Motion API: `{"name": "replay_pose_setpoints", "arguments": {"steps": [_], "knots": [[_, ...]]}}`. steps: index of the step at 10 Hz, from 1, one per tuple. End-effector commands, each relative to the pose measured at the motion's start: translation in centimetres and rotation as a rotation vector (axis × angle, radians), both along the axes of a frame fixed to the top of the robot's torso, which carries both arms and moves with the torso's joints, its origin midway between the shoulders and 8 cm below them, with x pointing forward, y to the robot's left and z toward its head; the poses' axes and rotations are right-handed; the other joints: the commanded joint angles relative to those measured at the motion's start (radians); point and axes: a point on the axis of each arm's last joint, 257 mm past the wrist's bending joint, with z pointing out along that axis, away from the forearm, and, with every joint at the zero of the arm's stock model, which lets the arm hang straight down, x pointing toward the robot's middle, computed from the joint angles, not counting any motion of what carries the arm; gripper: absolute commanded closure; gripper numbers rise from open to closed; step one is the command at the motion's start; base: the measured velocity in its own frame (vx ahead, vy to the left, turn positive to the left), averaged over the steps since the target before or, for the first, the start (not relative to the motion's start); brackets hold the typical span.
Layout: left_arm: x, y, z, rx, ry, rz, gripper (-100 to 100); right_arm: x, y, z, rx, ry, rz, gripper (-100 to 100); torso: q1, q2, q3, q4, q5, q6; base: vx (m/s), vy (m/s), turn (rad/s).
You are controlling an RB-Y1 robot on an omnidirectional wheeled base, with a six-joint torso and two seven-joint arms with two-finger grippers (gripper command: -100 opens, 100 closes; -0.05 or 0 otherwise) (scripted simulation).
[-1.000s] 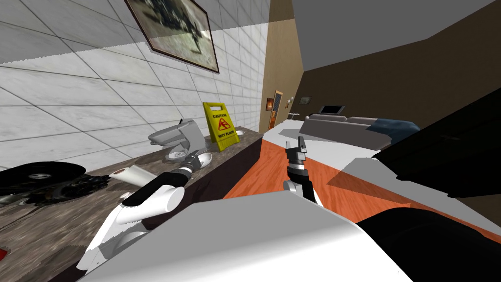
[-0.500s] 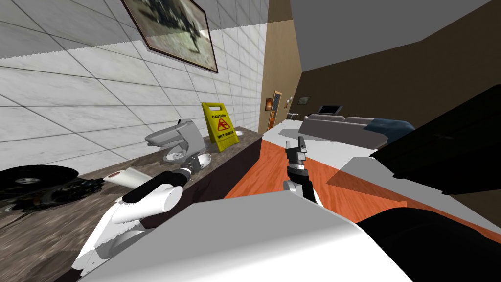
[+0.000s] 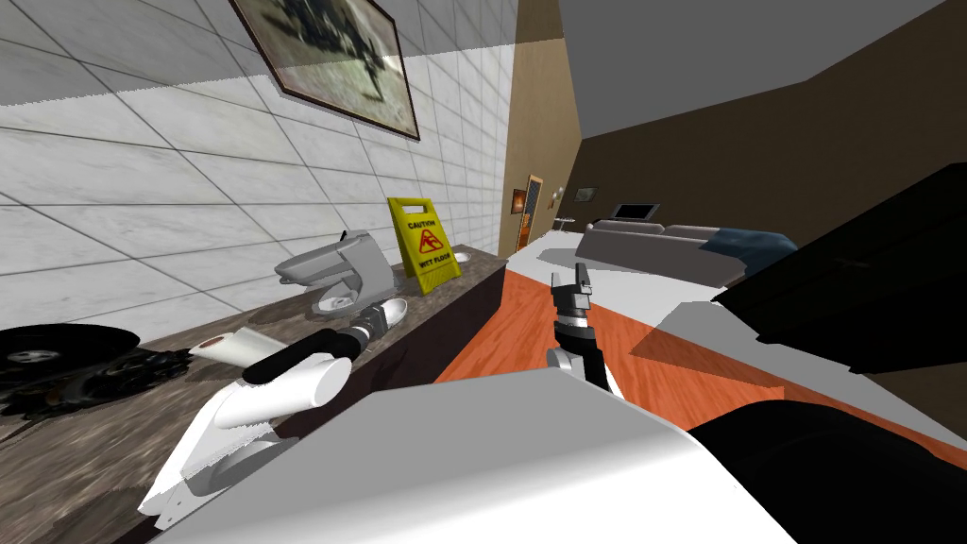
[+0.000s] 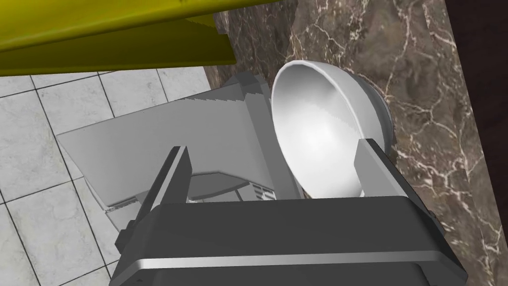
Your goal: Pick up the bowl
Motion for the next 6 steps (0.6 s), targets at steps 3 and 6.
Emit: {"name": "replay_pose_setpoints", "arguments": {"steps": [3,6], "knots": [[-0.9,0.2,-1.4,-0.015,0.079,0.010,-100,0.0,0.0,0.0,0.000,0.000,0.000,0,0.000,0.000,0.000,0.000,0.000,0.000,0.026,0.015,-0.011],[-1.8,0.4,-2.6,-0.025,0.146,0.020,-100,0.0,0.0,0.0,0.000,0.000,0.000,0,0.000,0.000,0.000,0.000,0.000,0.000,0.031,0.015,-0.008]]}}
